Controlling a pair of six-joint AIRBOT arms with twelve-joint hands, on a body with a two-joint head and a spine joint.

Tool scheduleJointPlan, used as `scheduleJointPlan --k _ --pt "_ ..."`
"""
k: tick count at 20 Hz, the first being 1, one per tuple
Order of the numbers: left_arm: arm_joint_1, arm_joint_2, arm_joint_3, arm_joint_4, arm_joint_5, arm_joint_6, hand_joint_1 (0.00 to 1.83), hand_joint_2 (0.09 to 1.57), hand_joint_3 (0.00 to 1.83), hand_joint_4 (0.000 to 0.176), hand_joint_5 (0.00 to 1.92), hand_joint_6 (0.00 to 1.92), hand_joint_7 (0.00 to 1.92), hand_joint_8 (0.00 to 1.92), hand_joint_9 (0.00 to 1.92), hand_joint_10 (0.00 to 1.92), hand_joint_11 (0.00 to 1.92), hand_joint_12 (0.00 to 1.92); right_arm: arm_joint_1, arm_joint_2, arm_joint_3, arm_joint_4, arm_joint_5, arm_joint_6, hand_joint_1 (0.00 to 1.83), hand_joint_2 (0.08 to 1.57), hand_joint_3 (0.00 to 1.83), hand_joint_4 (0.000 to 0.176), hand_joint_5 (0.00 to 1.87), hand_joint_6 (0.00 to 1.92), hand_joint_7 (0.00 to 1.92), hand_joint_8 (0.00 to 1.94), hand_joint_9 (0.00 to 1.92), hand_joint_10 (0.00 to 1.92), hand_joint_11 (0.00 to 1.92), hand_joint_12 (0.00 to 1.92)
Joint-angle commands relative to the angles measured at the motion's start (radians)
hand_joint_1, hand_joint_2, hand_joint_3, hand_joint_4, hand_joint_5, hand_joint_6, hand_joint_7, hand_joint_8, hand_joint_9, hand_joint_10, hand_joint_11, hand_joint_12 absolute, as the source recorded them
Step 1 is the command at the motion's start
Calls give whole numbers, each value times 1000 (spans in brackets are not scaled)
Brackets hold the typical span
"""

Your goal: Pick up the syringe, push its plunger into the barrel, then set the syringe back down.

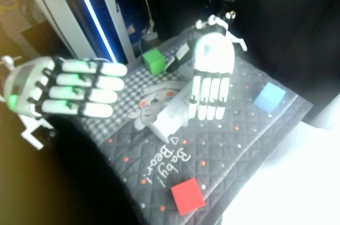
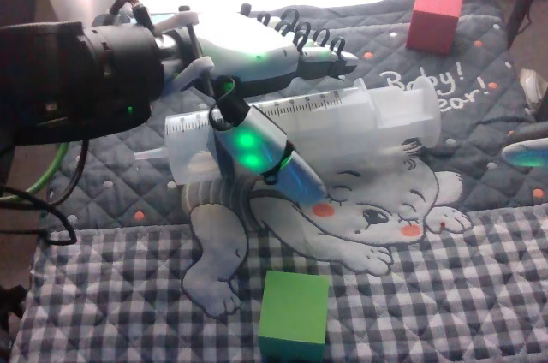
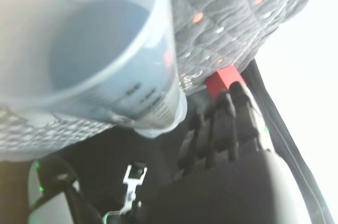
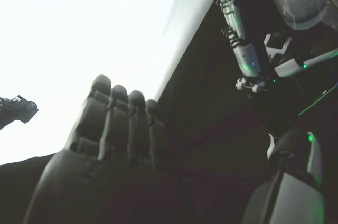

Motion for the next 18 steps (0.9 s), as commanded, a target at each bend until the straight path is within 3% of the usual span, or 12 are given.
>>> scheduleJointPlan --k 1,5,7,13,16,18 --pt "-5 -6 7 -12 -48 -4 399 707 6 0 94 12 135 11 152 11 0 226 14 2 4 13 122 5 763 610 0 0 178 0 210 1 173 6 171 36" --pt "7 -23 26 -7 -23 -4 345 749 7 0 37 0 69 0 75 2 0 28 16 1 4 12 122 5 695 605 0 0 224 5 266 6 233 8 213 42" --pt "15 -35 38 -1 -10 -4 480 784 19 0 6 0 12 0 12 0 0 3 17 0 4 12 122 5 678 635 11 0 207 3 259 2 211 0 198 30" --pt "27 -66 69 11 23 -4 428 744 3 0 52 0 84 1 105 6 28 12 17 0 4 10 122 6 639 591 0 0 241 5 310 5 248 7 228 29" --pt "33 -80 83 15 37 -4 477 749 4 0 66 5 99 5 116 8 26 12 17 -1 4 9 122 6 514 748 18 0 257 1 302 2 295 7 277 41" --pt "35 -92 91 23 46 -4 512 784 16 0 2 0 4 0 5 0 0 0 17 -2 4 8 122 8 540 729 0 0 246 0 299 1 285 1 267 35"
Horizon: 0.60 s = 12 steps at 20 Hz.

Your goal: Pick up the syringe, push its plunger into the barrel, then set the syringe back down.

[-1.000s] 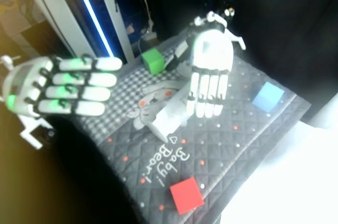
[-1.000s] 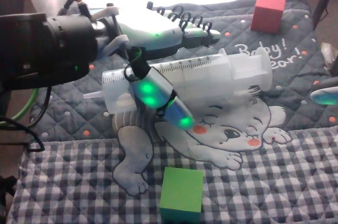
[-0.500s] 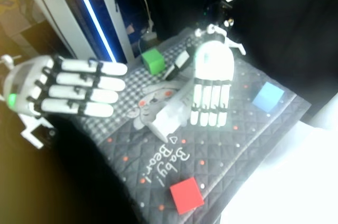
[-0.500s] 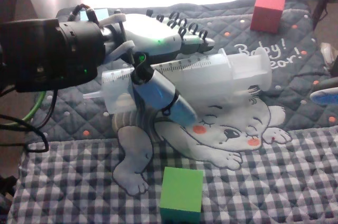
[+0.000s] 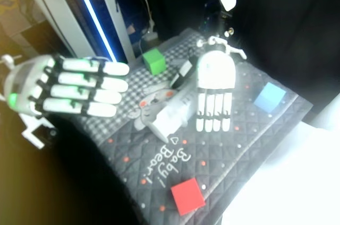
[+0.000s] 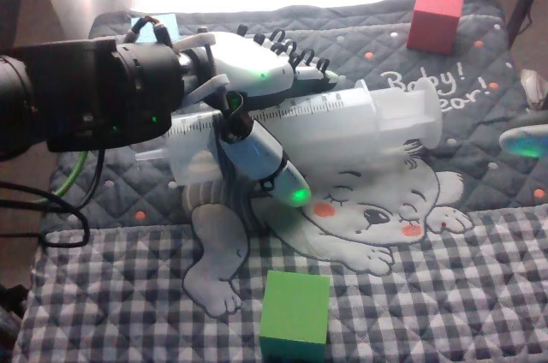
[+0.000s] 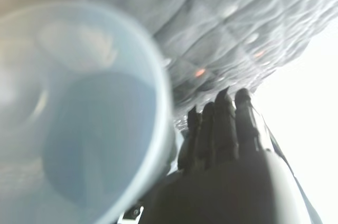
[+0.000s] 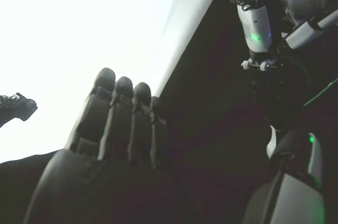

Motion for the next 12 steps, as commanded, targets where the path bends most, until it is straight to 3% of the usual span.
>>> scheduleJointPlan --k 1,2,5,6,8,9,10,11,12 --pt "-1 -12 5 2 -49 -3 496 780 12 0 0 0 0 0 0 0 0 0 13 2 4 13 123 8 562 707 0 0 255 4 297 0 277 0 259 31" --pt "1 -17 8 7 -45 -3 467 784 12 0 0 0 20 7 29 11 0 0 13 2 4 11 120 8 535 698 0 0 261 6 296 0 281 2 274 37" --pt "3 -24 14 9 -41 -3 434 787 4 0 37 3 64 6 80 11 23 11 13 1 4 11 120 8 758 660 0 0 242 1 288 1 233 0 226 14" --pt "3 -25 14 10 -39 -3 385 804 10 0 50 5 80 9 95 12 20 10 13 1 4 11 120 8 716 667 0 0 252 5 305 7 259 11 246 22" --pt "2 -25 15 10 -39 -3 512 817 11 0 44 14 76 15 79 16 6 2 13 1 4 11 120 8 678 639 0 0 280 4 319 3 288 7 290 27" --pt "1 -25 15 10 -39 -3 704 855 4 0 169 7 203 9 188 11 70 48 13 0 4 11 120 8 768 642 0 0 280 0 327 3 289 3 297 26" --pt "0 -25 15 10 -40 -3 704 855 4 0 169 7 203 9 188 11 70 48 13 -1 4 11 120 8 768 642 0 0 280 0 327 3 289 3 297 26" --pt "0 -25 15 10 -40 -3 821 912 3 0 265 29 326 37 334 1 57 514 13 -1 4 11 120 9 753 649 1 0 281 1 337 7 299 6 297 25" --pt "3 -25 17 10 -36 -4 896 957 0 0 542 43 599 32 565 51 42 1202 13 -1 4 11 120 10 774 656 3 0 295 6 358 13 320 13 311 28"
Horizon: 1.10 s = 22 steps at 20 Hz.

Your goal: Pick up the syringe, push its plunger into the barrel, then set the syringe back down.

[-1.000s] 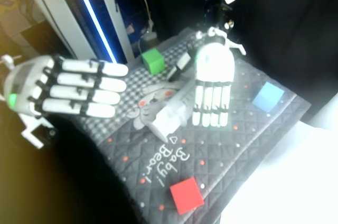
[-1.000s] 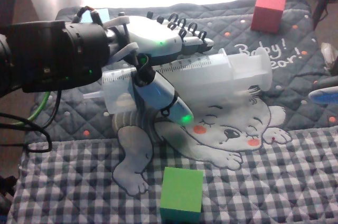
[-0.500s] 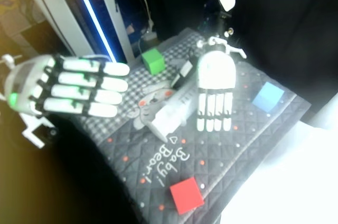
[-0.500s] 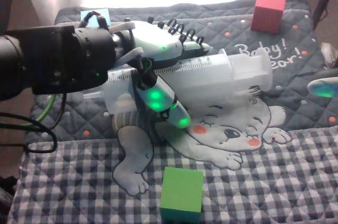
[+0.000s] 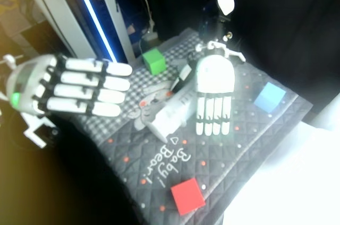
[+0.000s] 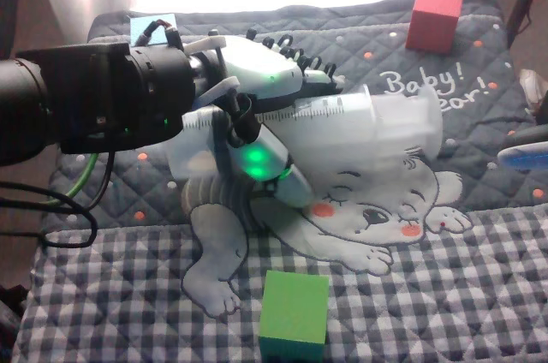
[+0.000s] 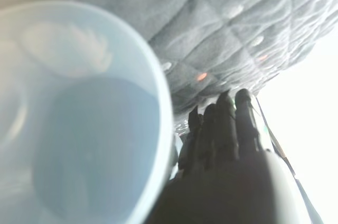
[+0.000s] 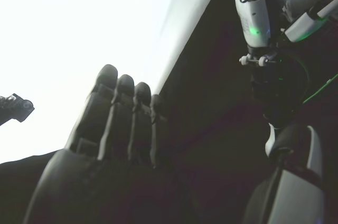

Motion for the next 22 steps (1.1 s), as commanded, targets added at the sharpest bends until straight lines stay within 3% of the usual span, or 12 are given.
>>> scheduleJointPlan --k 1,3,4,5,6,7,8,12,13,14,15,22 --pt "1 -4 5 6 -26 8 856 994 4 0 618 50 657 30 610 60 31 1334 13 2 4 14 121 9 772 672 9 0 285 1 337 3 309 7 295 20" --pt "4 -4 9 5 -23 8 902 1023 0 0 904 167 948 259 693 914 417 1603 13 2 4 14 121 9 731 652 0 0 294 4 344 4 334 13 316 26" --pt "4 -4 9 5 -23 8 954 1019 0 0 788 785 843 998 714 1436 617 1790 13 2 4 14 121 9 710 651 0 0 283 0 333 0 329 9 305 20" --pt "2 -4 9 5 -23 8 997 1006 0 0 712 1237 798 1454 763 1740 779 1895 13 2 4 14 121 9 727 644 0 0 284 1 328 0 318 4 303 18" --pt "-1 -4 9 3 -24 8 997 1006 0 0 712 1237 798 1454 763 1740 779 1895 13 2 4 15 121 9 727 644 0 0 284 1 328 0 318 4 303 18" --pt "-5 -3 9 2 -26 8 1067 1066 6 0 717 1727 823 1893 930 1914 1009 1920 13 2 4 15 121 9 727 670 5 0 232 0 289 0 274 0 262 3" --pt "-8 -2 11 -8 -27 8 1079 1070 4 0 796 1790 938 1915 1054 1920 1102 1921 13 2 4 15 121 9 727 676 7 0 204 0 268 0 244 0 248 0" --pt "-12 -2 51 -93 -51 7 894 1133 2 0 1272 1104 1502 1296 1539 1505 1402 1880 13 2 4 15 121 9 738 683 4 0 223 7 279 4 262 7 270 10" --pt "-15 2 53 -101 -59 7 894 1140 1 106 1349 1269 1547 1354 1588 1519 1452 1865 13 2 4 15 121 9 753 692 7 0 236 11 286 6 272 10 281 14" --pt "-19 4 53 -107 -66 7 894 1140 1 106 1349 1269 1547 1354 1588 1519 1452 1865 13 2 4 16 121 9 753 692 7 0 236 11 286 6 272 10 281 14" --pt "-25 11 53 -123 -82 7 1011 1243 10 173 1303 1857 1505 1828 1597 1850 1574 1918 13 2 4 16 121 9 669 655 0 0 287 6 338 6 334 13 325 24" --pt "-56 49 44 -215 -178 6 1226 1232 2 175 1195 1908 1460 1921 1549 1921 1608 1921 13 1 4 20 121 9 737 670 0 0 247 1 295 0 287 0 286 3"
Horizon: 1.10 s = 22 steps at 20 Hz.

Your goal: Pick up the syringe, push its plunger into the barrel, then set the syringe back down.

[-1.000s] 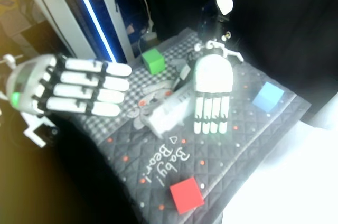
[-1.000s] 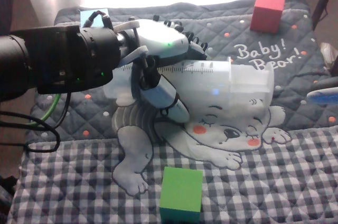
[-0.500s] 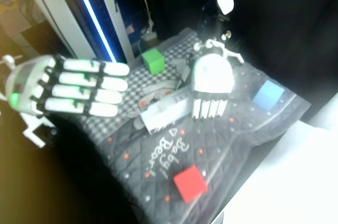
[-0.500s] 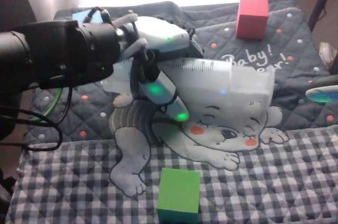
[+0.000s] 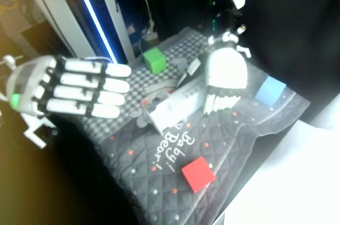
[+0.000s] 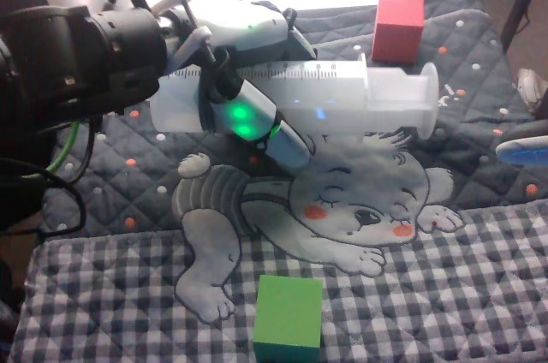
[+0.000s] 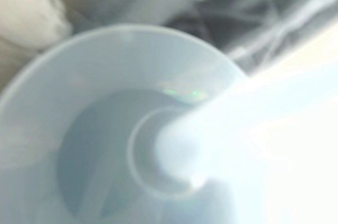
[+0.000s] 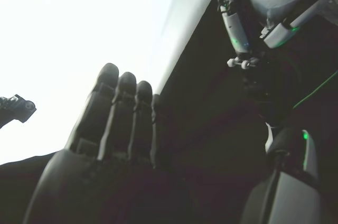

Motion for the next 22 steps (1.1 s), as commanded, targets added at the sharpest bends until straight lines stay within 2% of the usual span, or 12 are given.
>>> scheduleJointPlan --k 1,5,7,8,9,10,12,14,17,19,20,22 --pt "-21 9 -1 -39 -94 -9 1239 1231 1 176 1233 1918 1470 1921 1553 1921 1612 1921 13 4 4 17 122 8 687 699 12 0 210 0 267 0 253 0 262 0" --pt "-42 34 -20 -53 -126 -9 1245 1243 2 176 1262 1921 1480 1921 1576 1921 1621 1921 13 1 4 23 122 8 700 674 0 0 175 0 209 0 164 0 126 0" --pt "-51 46 -30 -53 -136 -9 1281 1234 0 176 1290 1921 1512 1921 1600 1921 1639 1921 13 -3 6 28 122 8 586 695 5 10 82 0 82 0 25 0 53 1" --pt "-58 53 -35 -55 -145 -10 1269 1239 1 174 1276 1921 1506 1921 1586 1921 1626 1921 13 -7 7 33 122 12 537 728 18 0 81 1 78 1 24 3 60 5" --pt "-64 59 -37 -60 -154 -10 1253 1242 2 172 1250 1921 1486 1921 1566 1921 1607 1921 13 -12 13 38 123 24 529 716 11 0 100 9 78 1 21 2 48 0" --pt "-68 65 -39 -72 -165 -10 1247 1242 2 170 1247 1921 1478 1921 1556 1921 1595 1921 13 -20 22 42 123 42 497 705 5 10 93 5 70 0 13 0 44 0" --pt "-70 78 -41 -104 -190 -10 1249 1254 7 170 1252 1921 1476 1921 1545 1921 1567 1921 13 -36 37 47 123 68 215 844 17 0 97 4 80 3 36 4 54 5" --pt "-76 91 -53 -123 -206 5 1240 1260 7 175 1223 1921 1472 1921 1535 1921 1550 1921 13 -43 39 56 123 70 100 904 25 0 105 3 82 1 57 8 69 11" --pt "-85 96 -54 -128 -205 16 1334 1206 0 176 1270 1921 1502 1921 1580 1915 1589 1921 13 -51 42 63 123 73 100 830 0 0 100 0 60 0 41 0 40 0" --pt "-91 102 -51 -133 -204 16 1303 1207 0 176 1295 1921 1503 1921 1590 1913 1595 1921 12 -62 52 63 123 97 90 790 0 0 62 1 16 0 1 0 12 1" --pt "-93 103 -49 -141 -204 20 1312 1209 0 176 1293 1921 1522 1921 1602 1919 1606 1921 12 -66 56 63 123 109 159 825 0 0 43 0 2 0 0 0 2 0" --pt "-96 105 -44 -178 -206 40 1313 1195 0 176 1277 1921 1513 1921 1592 1920 1615 1921 12 -88 73 63 123 150 122 823 0 0 4 0 0 0 0 0 2 1"
